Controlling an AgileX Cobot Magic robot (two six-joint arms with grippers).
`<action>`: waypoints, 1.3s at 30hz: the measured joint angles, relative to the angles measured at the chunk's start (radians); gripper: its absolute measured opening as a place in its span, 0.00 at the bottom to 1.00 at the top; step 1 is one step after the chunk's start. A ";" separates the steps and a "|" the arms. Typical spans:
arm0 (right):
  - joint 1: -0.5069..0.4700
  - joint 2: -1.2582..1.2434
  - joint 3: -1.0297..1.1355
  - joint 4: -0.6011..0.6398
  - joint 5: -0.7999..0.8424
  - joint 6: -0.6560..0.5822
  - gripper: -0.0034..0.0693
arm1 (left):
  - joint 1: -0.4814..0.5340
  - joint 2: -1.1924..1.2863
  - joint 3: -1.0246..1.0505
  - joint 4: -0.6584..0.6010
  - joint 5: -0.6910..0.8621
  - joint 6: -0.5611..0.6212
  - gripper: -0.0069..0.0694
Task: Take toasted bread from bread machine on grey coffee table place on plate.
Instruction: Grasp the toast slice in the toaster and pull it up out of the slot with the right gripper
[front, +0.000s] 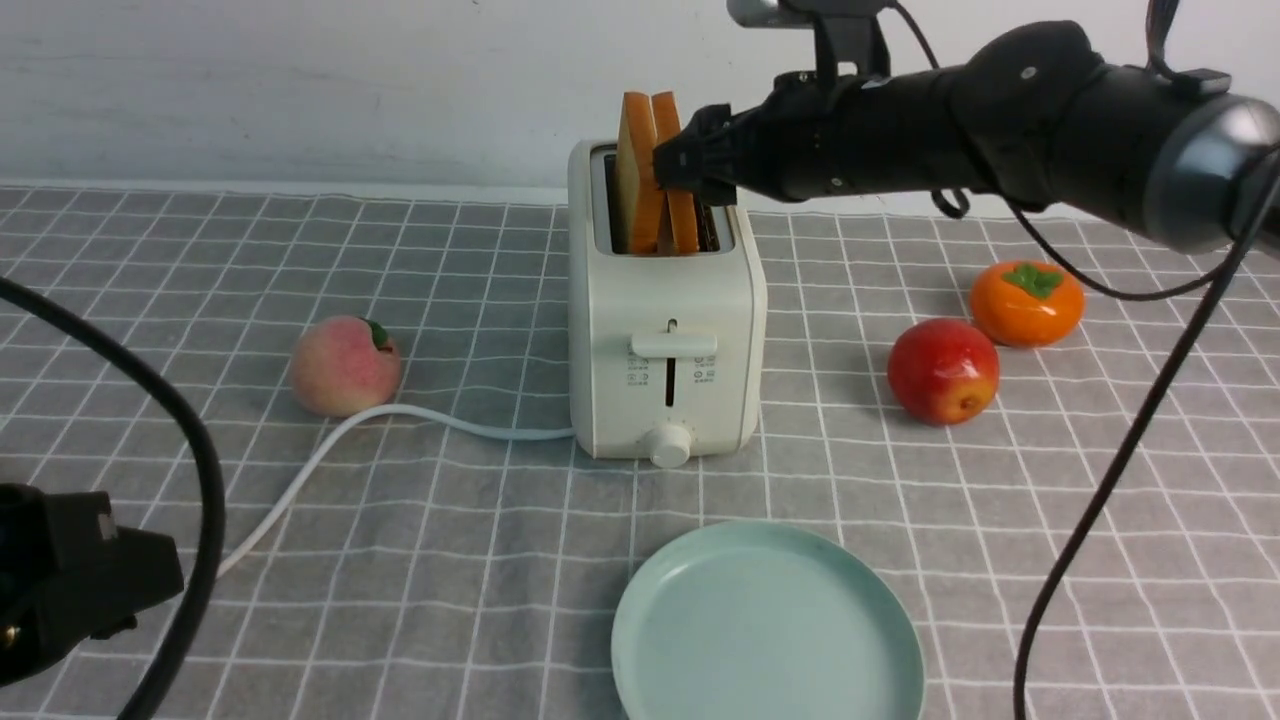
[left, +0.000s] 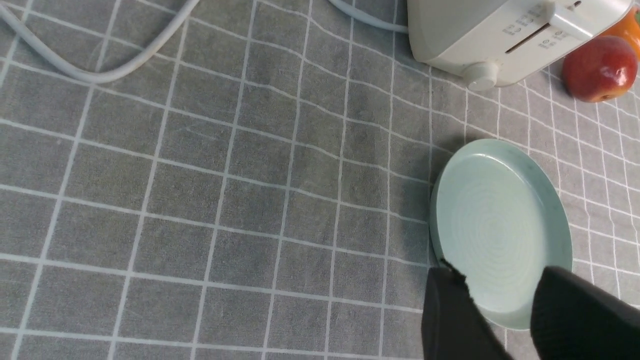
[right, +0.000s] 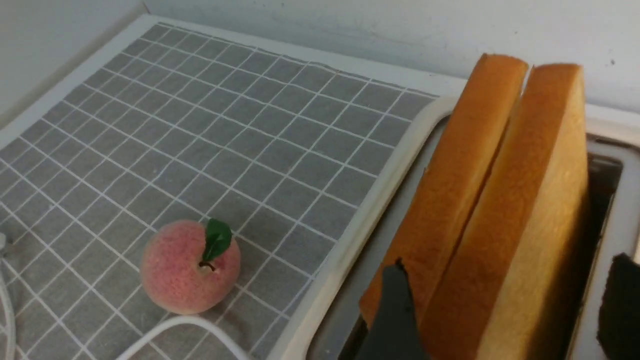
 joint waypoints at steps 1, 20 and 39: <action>0.000 0.005 0.000 0.025 -0.002 0.000 0.71 | 0.000 0.000 0.000 0.000 0.003 0.000 0.40; -0.055 0.011 0.000 0.030 0.014 0.000 0.69 | 0.000 0.000 0.000 -0.020 0.035 0.000 0.40; -0.064 0.011 -0.001 0.092 0.043 -0.001 0.49 | 0.000 0.000 0.000 -0.021 0.022 0.000 0.40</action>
